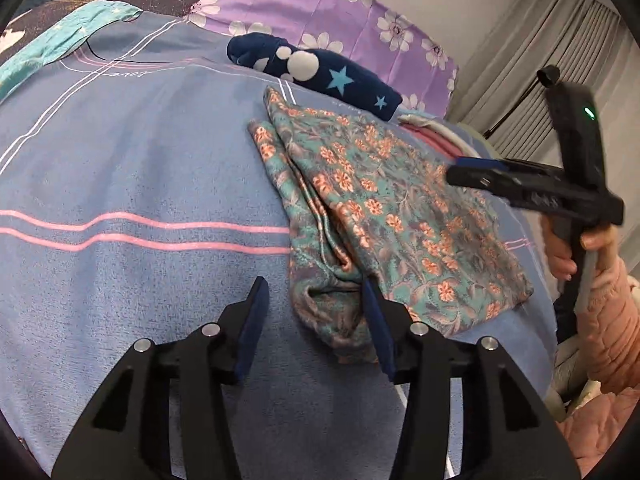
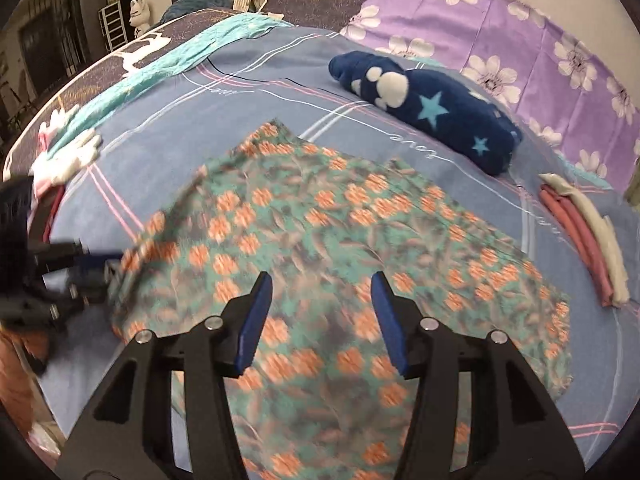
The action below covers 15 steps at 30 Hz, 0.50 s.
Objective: Fold small clothes
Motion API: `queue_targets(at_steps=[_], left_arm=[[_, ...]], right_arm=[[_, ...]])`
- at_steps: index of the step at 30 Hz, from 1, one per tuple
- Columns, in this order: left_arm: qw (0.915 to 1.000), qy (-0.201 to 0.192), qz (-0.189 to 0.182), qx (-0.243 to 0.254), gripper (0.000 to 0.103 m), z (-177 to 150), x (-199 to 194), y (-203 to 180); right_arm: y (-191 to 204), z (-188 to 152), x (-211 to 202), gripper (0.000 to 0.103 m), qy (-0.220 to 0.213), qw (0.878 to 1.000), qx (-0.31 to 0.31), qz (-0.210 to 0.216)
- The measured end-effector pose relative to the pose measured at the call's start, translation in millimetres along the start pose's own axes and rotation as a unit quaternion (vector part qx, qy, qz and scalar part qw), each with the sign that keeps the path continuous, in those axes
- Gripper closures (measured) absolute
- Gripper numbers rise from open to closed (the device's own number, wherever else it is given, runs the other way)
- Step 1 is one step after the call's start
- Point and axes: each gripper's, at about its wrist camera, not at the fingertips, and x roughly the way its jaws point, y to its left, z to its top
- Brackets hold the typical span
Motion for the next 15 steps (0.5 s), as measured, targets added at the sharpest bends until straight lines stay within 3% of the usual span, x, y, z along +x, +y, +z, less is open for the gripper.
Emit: queue_targets(at_steps=[8, 13, 14, 15], left_arm=[[0.9997, -0.001, -0.017, -0.016, 0.056, -6, -3, 4], [0.9998, 0.006, -0.019, -0.009, 0.057, -6, -1, -2], [0.9997, 0.01, -0.021, -0.006, 0.063, -7, -1, -3], [0.9996, 0.017, -0.024, -0.001, 0.068, -7, -1, -5]], right_arm=[[64, 66, 55, 0.044, 0.037, 0.998, -0.028, 0.05], [109, 90, 107, 0.036, 0.087, 0.993, -0.076, -0.008], [114, 91, 115, 0.048, 0.094, 0.991, -0.087, -0.023], [118, 91, 123, 0.072, 0.097, 0.99, -0.096, -0.043]])
